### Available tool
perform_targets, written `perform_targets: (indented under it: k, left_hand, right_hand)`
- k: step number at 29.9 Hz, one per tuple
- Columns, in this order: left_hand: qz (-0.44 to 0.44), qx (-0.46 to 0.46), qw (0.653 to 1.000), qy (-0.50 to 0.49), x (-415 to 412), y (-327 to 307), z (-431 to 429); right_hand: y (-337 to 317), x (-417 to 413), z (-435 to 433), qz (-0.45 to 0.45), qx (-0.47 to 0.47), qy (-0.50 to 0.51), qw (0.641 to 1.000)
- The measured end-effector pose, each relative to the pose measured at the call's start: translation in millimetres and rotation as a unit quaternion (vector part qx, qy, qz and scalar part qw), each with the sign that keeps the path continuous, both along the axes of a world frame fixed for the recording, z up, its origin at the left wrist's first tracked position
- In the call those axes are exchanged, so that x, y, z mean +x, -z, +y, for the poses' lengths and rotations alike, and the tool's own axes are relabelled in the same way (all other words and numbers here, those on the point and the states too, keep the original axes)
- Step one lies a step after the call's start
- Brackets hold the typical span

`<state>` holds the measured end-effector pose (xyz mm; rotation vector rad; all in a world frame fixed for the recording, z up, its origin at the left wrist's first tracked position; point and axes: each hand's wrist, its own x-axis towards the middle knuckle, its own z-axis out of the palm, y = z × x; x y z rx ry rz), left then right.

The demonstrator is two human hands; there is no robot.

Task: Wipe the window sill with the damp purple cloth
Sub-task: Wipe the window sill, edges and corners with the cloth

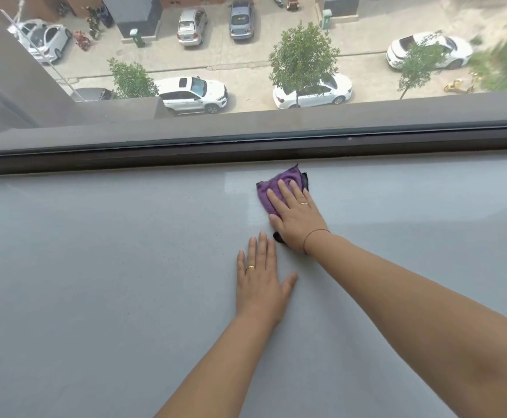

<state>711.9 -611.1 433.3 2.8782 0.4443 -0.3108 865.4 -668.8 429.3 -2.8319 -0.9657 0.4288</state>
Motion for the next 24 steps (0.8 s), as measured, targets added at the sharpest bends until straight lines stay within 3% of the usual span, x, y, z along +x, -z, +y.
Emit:
perform_targets:
  k: [3,8,12,16,19,21,24]
  left_hand:
    - [-0.005,0.006,1.000,0.004,-4,0,1]
    - [-0.003,-0.005,1.000,0.004,-9,0,1]
    - [-0.003,-0.008,1.000,0.001,-13,-1,-5]
    - [0.009,-0.008,1.000,0.000,-20,-3,-11]
    - [0.021,0.004,1.000,0.014,-29,-4,-11]
    - [0.032,0.011,0.999,0.021,-37,-5,-10]
    - [0.045,0.015,0.999,0.027,-49,-5,-10]
  right_hand:
    - [1,17,-39,-0.018,-0.004,0.010,1.000]
    - [-4,39,-120,-0.027,-0.035,0.160,0.986]
    - [-8,17,-92,-0.011,-0.037,0.244,0.969]
    - [-5,-42,-39,0.000,-0.009,0.103,0.995]
    - [-2,-54,-46,-0.001,-0.015,0.009,1.000]
    - [-3,-43,-75,-0.013,-0.022,0.023,0.999]
    - [-6,-26,-135,-0.015,-0.036,0.146,0.989]
